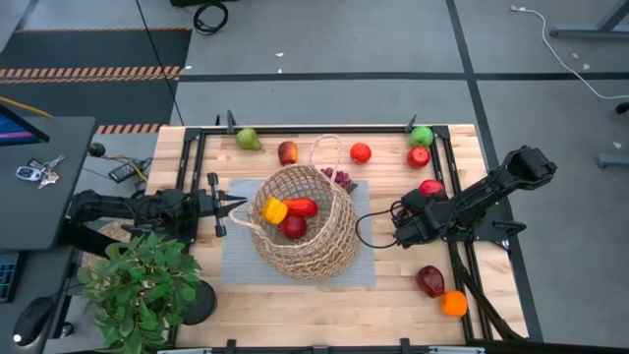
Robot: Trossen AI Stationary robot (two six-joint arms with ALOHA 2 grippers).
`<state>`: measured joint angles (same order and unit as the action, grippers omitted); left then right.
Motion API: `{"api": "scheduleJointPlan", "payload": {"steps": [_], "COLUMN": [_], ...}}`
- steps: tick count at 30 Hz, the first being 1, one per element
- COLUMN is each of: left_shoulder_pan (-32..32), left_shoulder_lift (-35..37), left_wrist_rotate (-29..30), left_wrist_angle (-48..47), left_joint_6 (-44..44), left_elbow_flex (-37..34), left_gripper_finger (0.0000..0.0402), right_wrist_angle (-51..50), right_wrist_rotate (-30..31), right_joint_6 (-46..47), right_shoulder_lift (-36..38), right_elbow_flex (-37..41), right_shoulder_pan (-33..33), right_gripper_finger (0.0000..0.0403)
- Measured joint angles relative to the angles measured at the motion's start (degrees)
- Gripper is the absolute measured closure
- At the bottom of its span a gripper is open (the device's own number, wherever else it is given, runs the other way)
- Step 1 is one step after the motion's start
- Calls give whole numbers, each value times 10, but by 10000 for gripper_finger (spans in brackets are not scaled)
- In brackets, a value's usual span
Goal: Build produce basket
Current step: Put the red apple into the brown basket
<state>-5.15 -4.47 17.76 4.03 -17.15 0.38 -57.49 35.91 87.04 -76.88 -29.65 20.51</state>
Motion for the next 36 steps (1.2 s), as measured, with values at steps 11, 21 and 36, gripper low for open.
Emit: {"api": "scheduleJointPlan", "payload": {"steps": [11,21,36], "left_shoulder_pan": [0,0,0], "left_shoulder_lift": [0,0,0], "left_wrist_rotate": [0,0,0], "left_wrist_angle": [0,0,0], "left_joint_6": [0,0,0], "left_elbow_flex": [0,0,0], "left_gripper_finger": [366,373,373], "right_wrist_angle": [-87,-234,-184], "right_wrist_rotate": [-8,-7,72], "right_joint_6": [-31,-81,-274], "right_shoulder_lift": [0,0,0], "right_elbow_flex": [-105,-285,-508], "right_shoulder_pan": [0,1,21], "right_gripper_finger": [126,126,124]}}
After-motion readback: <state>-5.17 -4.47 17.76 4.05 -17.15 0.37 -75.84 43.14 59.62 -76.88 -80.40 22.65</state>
